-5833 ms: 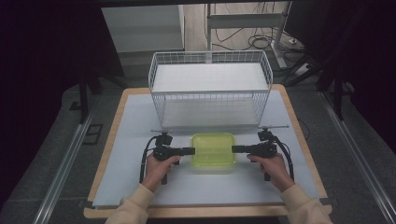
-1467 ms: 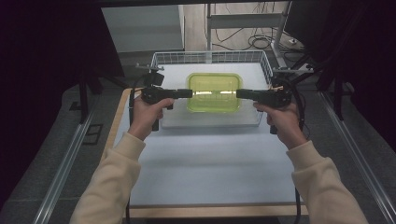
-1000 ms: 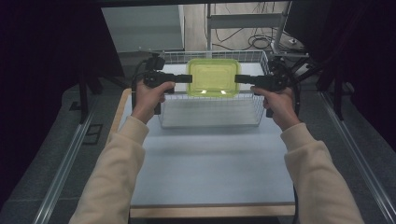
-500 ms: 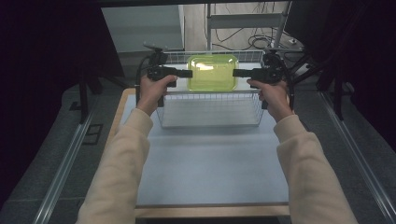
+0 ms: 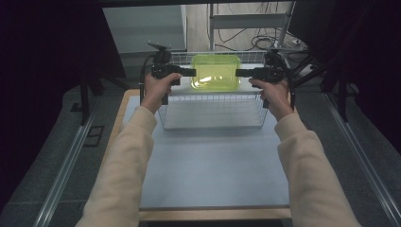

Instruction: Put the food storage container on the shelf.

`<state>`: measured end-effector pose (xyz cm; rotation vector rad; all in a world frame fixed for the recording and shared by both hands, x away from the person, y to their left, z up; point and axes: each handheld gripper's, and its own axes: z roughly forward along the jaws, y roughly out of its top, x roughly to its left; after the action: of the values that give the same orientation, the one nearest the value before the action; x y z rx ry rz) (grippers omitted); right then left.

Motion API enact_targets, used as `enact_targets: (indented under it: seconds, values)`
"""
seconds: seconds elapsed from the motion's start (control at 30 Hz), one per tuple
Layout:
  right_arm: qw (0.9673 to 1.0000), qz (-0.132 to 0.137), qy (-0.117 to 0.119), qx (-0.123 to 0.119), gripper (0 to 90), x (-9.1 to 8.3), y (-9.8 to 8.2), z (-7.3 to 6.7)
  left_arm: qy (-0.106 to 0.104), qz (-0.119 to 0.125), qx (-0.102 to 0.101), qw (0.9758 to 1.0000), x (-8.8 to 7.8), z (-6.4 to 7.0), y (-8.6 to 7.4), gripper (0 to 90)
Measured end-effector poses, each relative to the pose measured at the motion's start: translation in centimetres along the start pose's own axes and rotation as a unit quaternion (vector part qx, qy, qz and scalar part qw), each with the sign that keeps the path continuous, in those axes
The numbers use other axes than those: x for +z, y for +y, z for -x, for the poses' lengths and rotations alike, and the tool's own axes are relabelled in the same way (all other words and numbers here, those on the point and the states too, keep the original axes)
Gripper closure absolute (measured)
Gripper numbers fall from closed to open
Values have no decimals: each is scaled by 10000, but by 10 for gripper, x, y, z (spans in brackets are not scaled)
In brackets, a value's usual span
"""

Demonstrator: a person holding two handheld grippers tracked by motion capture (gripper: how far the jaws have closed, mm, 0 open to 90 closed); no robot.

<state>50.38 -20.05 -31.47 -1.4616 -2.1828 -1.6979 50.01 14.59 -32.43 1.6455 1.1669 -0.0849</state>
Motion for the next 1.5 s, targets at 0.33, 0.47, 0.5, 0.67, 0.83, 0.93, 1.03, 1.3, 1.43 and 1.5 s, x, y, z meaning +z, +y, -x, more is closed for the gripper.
enact_targets:
  seconds: [0.33,0.47,0.5,0.67,0.83,0.93,1.03,1.3,1.43,1.5]
  values:
    - [9994,-52,-316,-112,696,11,2,3,2,-125,-112,9999,10,-9,3,731]
    - [9982,-103,-523,-259,627,14,3,1,-10,-94,-167,9998,13,-11,2,695]
    - [9979,-115,-567,-284,604,16,3,1,17,-98,-157,9998,13,-12,2,677]
    - [9973,-18,-663,-318,512,18,4,1,54,72,-154,9998,15,-10,1,462]
    - [9970,270,-583,-429,389,9,2,-8,167,428,-93,9989,0,-6,0,249]
    - [9967,414,-405,-571,364,-2,0,-15,84,494,126,9987,-16,1,-4,246]
    - [9960,419,-270,-746,337,-13,-8,-23,139,575,280,9979,-31,8,-17,258]
    - [9915,348,-34,-1256,299,-42,-48,-36,79,602,620,9962,-60,25,-69,260]
    - [9890,330,111,-1436,290,-56,-71,-39,17,567,887,9944,-71,33,-99,261]
    - [9873,289,131,-1554,281,-62,-82,-40,-140,563,926,9940,-73,35,-114,260]
